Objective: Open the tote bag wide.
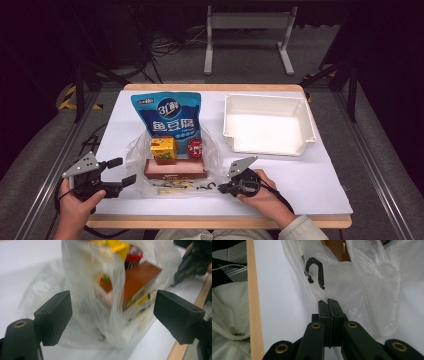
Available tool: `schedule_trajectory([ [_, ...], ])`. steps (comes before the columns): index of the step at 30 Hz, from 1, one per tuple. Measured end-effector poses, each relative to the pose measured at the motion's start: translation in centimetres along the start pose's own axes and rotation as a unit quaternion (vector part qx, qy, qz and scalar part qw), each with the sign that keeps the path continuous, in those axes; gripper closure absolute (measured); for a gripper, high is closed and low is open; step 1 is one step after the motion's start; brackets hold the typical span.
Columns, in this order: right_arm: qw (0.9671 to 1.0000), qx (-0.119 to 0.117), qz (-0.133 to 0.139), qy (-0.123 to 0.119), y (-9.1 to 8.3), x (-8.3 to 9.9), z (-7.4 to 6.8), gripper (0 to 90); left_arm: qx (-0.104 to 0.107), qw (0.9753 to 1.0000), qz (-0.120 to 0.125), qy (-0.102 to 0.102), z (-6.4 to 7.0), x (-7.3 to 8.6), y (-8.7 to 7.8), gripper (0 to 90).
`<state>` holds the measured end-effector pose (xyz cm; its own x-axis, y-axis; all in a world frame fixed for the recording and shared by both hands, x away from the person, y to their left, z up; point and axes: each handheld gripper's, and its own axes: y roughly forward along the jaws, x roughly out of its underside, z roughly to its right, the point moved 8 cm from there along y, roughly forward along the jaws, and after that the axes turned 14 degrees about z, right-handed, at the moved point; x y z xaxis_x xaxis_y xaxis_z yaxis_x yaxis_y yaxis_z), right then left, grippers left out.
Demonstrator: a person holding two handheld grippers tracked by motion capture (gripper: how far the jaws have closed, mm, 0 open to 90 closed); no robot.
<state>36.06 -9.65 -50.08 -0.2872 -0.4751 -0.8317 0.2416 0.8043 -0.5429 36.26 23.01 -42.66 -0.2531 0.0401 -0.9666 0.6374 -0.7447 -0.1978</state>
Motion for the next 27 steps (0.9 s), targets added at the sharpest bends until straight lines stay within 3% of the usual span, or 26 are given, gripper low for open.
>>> schedule_trajectory([
  [5,1.0000,-0.001,0.000,-0.003,0.0,0.0,0.0,89.6,0.001,0.9998,0.015,0.015,0.2,-1.4,0.5,29.3],
  [6,1.0000,-0.001,-0.001,-0.003,0.0,0.0,0.0,89.6,0.003,0.9995,0.015,0.026,0.3,-1.7,0.9,35.3],
  [7,1.0000,-0.001,-0.001,-0.003,0.0,0.0,0.0,89.6,0.003,0.9995,0.015,0.026,0.3,-1.7,0.9,46.9],
  [9,1.0000,0.000,0.000,-0.003,0.0,0.0,-0.1,89.5,-0.001,0.9993,-0.008,0.036,0.1,-1.3,1.6,66.0],
  [10,1.0000,0.000,0.000,-0.003,0.0,0.0,-0.1,89.5,-0.001,0.9993,-0.008,0.036,0.1,-1.3,1.6,73.2],
  [11,1.0000,0.000,0.001,-0.003,0.0,0.0,-0.1,89.5,-0.002,0.9993,-0.022,0.030,-0.1,-0.7,1.8,73.2],
  [14,1.0000,0.001,0.002,-0.002,-0.2,0.0,-0.1,89.3,-0.009,0.9980,-0.061,0.013,-1.0,1.3,2.0,89.5],
  [21,1.0000,0.000,0.001,-0.001,-0.2,0.2,0.0,89.1,-0.027,0.9915,-0.127,0.000,-2.6,4.9,2.4,90.0],
  [27,1.0000,0.001,0.004,0.003,-0.5,0.4,0.0,89.1,-0.028,0.9847,-0.172,-0.002,-2.7,6.8,3.1,90.0],
])
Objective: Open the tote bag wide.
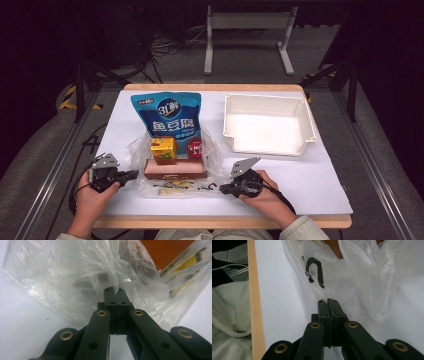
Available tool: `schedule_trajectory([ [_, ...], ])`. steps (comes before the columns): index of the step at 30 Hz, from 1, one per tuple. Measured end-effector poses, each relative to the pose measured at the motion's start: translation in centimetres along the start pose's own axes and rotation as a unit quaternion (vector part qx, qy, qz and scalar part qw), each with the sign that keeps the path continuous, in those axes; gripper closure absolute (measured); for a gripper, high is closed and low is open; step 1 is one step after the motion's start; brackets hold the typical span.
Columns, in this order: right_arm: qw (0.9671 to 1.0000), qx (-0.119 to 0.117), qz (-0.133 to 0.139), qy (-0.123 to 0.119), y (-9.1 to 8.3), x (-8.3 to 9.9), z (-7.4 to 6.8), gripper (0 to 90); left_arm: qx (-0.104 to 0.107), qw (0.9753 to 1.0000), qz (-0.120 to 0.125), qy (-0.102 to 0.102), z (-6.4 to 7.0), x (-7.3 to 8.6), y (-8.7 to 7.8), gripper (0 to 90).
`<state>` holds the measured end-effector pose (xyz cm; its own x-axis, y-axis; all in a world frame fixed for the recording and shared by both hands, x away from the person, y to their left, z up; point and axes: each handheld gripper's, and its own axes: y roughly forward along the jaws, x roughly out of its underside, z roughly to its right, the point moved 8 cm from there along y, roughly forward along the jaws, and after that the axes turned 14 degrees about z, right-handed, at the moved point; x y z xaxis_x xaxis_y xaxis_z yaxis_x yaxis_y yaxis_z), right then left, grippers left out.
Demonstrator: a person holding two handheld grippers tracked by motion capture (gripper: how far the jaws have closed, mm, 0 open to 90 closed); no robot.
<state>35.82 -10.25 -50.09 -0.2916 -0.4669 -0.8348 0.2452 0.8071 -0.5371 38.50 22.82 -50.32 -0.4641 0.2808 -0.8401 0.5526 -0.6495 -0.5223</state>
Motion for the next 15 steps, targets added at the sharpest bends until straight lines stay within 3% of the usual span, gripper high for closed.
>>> schedule_trajectory([
  [6,1.0000,0.003,0.003,0.002,-0.4,0.3,0.1,89.0,0.004,1.0000,-0.008,-0.001,0.1,0.4,0.5,90.0],
  [15,0.9998,0.013,0.007,0.014,-1.5,0.8,0.7,89.0,0.009,1.0000,0.000,-0.003,0.1,0.5,0.5,90.0],
])
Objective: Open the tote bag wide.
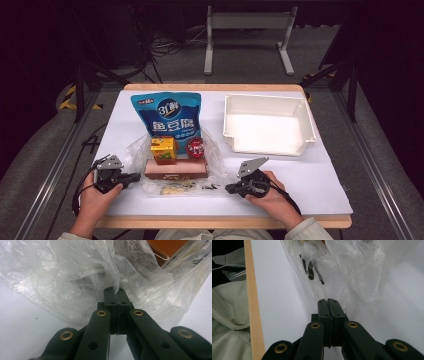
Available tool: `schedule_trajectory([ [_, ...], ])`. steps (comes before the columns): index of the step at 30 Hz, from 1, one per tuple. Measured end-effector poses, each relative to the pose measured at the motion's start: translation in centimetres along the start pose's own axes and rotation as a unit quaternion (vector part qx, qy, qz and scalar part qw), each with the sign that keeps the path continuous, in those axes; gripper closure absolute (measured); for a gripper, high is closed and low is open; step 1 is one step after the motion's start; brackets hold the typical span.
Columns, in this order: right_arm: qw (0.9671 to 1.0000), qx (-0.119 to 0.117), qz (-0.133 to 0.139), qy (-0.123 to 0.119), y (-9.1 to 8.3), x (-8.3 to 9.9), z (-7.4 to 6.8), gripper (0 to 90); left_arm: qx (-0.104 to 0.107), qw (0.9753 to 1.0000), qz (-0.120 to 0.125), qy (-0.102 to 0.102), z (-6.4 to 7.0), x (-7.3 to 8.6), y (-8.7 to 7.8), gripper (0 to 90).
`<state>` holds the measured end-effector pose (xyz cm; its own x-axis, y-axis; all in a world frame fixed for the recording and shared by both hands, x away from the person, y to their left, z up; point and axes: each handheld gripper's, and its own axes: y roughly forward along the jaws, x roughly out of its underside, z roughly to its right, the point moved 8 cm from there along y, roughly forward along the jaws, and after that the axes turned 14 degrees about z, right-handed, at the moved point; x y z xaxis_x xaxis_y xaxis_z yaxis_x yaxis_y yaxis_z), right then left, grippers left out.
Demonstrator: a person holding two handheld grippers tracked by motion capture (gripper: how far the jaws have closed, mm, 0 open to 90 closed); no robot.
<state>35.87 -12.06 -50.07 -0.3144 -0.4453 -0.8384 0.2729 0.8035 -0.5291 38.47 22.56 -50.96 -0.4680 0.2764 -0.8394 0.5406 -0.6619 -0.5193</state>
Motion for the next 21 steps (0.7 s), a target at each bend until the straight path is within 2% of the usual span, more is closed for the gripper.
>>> schedule_trajectory([
  [4,1.0000,0.000,0.005,-0.003,-0.1,-0.2,-0.1,86.8,-0.002,1.0000,0.006,0.004,0.1,-0.1,-0.1,89.9],
  [9,0.9992,-0.013,0.037,0.003,-0.7,-1.4,-0.5,74.3,0.002,0.9997,0.025,-0.004,0.1,-0.5,-0.6,88.8],
  [13,0.9976,-0.022,0.064,0.013,-1.3,-2.3,-0.7,63.2,-0.001,0.9995,0.030,-0.006,0.0,-0.6,-0.8,86.2],
  [15,0.9966,-0.027,0.078,0.010,-1.7,-2.8,-0.9,60.1,-0.005,0.9993,0.037,-0.009,0.0,-0.7,-0.9,82.2],
  [21,0.9924,-0.024,0.121,-0.011,-2.8,-4.5,-1.4,55.8,-0.004,0.9982,0.058,-0.015,0.1,-1.2,-1.4,80.3],
])
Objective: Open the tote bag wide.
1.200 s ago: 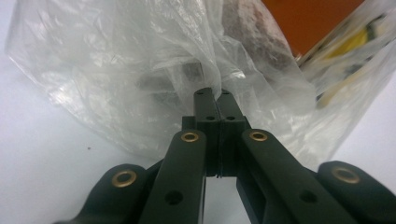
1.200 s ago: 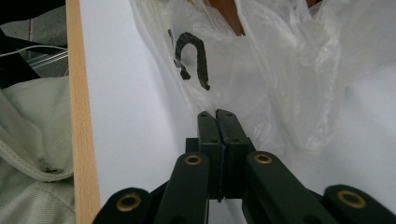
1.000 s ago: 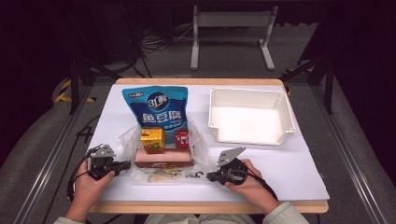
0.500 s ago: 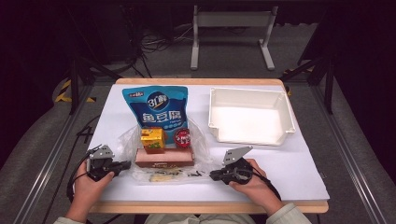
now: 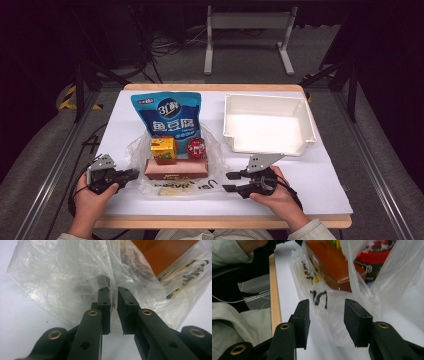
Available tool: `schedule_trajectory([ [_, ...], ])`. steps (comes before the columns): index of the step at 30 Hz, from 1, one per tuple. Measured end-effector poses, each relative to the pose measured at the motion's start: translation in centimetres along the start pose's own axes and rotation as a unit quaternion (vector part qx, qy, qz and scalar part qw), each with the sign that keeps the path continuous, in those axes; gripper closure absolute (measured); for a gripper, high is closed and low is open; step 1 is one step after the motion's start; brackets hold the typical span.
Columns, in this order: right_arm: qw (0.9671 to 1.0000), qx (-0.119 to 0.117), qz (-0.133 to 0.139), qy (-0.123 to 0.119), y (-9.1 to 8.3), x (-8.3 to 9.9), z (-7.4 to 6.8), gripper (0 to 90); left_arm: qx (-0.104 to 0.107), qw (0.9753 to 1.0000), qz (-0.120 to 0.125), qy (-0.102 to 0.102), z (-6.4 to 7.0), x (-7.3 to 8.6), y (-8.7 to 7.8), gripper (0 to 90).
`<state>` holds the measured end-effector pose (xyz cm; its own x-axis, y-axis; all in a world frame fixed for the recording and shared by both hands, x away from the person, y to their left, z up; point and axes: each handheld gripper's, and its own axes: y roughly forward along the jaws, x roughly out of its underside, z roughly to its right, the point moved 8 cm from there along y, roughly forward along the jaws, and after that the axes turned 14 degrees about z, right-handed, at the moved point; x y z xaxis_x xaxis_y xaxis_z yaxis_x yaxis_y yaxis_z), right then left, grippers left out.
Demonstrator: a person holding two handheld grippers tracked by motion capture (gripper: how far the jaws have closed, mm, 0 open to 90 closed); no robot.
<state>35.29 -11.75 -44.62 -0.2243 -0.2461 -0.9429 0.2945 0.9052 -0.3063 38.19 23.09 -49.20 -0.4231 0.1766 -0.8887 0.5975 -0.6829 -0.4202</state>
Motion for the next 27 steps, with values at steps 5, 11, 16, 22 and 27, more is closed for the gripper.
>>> schedule_trajectory([
  [5,0.9998,-0.002,0.016,-0.012,-0.1,-1.4,-0.4,54.9,-0.001,1.0000,-0.005,0.006,0.0,0.1,0.0,80.3],
  [11,0.9994,-0.004,0.032,-0.011,0.1,-2.8,-0.4,54.9,-0.004,1.0000,-0.004,0.007,0.0,0.1,-0.1,80.9],
  [16,0.9988,-0.008,0.047,-0.012,0.6,-4.4,-0.3,54.5,0.005,0.9999,0.012,0.007,0.4,-0.3,-0.5,70.9],
  [22,0.9981,-0.011,0.058,-0.018,1.4,-6.0,-0.3,51.9,0.007,0.9991,0.040,0.011,0.7,-1.1,-1.1,59.1],
  [27,0.9971,-0.003,0.073,-0.020,2.0,-7.4,-0.3,48.8,0.009,0.9981,0.060,0.013,0.9,-1.5,-1.7,53.7],
])
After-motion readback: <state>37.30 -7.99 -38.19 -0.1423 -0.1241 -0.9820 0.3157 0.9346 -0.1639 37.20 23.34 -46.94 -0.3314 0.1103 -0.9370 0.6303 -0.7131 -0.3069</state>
